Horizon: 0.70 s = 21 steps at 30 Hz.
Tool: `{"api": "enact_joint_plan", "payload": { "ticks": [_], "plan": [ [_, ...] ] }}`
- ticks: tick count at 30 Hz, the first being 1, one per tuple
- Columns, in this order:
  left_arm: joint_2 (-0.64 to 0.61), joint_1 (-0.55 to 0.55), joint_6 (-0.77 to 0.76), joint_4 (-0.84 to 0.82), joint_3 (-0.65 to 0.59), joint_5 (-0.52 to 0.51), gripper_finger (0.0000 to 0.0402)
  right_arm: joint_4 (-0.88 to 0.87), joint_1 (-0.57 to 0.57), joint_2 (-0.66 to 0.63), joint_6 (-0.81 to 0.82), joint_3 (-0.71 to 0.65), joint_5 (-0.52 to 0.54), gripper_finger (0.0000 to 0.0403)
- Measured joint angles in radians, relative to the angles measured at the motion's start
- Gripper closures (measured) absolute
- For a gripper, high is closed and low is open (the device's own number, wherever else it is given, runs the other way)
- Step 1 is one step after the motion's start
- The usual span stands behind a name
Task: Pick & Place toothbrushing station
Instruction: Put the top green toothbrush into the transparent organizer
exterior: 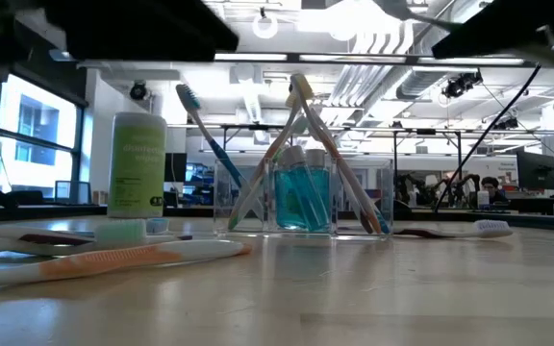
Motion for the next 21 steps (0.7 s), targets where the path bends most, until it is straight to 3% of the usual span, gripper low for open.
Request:
{"api": "enact_joint_plan", "payload": {
  "ticks": [2,4,9,11,17,21],
  "plan": [
    [-0.023,0.032,-0.027,0.004,0.0,0.063,0.0282,0.171,-0.021,0.0,-0.099,-0.05,-0.003,0.0395],
    [-0.041,0.069,-0.062,0.003,-0.004,0.135,0.0283,0.373,-0.051,0.0,-0.249,-0.094,-0.069,0.0395],
    [-0.044,0.152,-0.12,0.007,-0.004,0.364,0.0283,1.049,-0.126,0.0,-0.732,-0.237,-0.422,0.0395],
    [-0.044,0.179,-0.146,0.008,-0.004,0.456,0.0283,1.312,-0.163,0.0,-0.847,-0.312,-0.549,0.0395],
    [-0.044,0.205,-0.177,0.027,-0.004,0.591,0.0283,1.88,-0.313,0.03,-0.923,-0.506,-0.74,0.0394],
    [-0.044,0.189,-0.176,0.039,-0.004,0.594,0.0283,1.912,-0.416,0.119,-0.895,-0.486,-0.908,0.0394]
  ]
}}
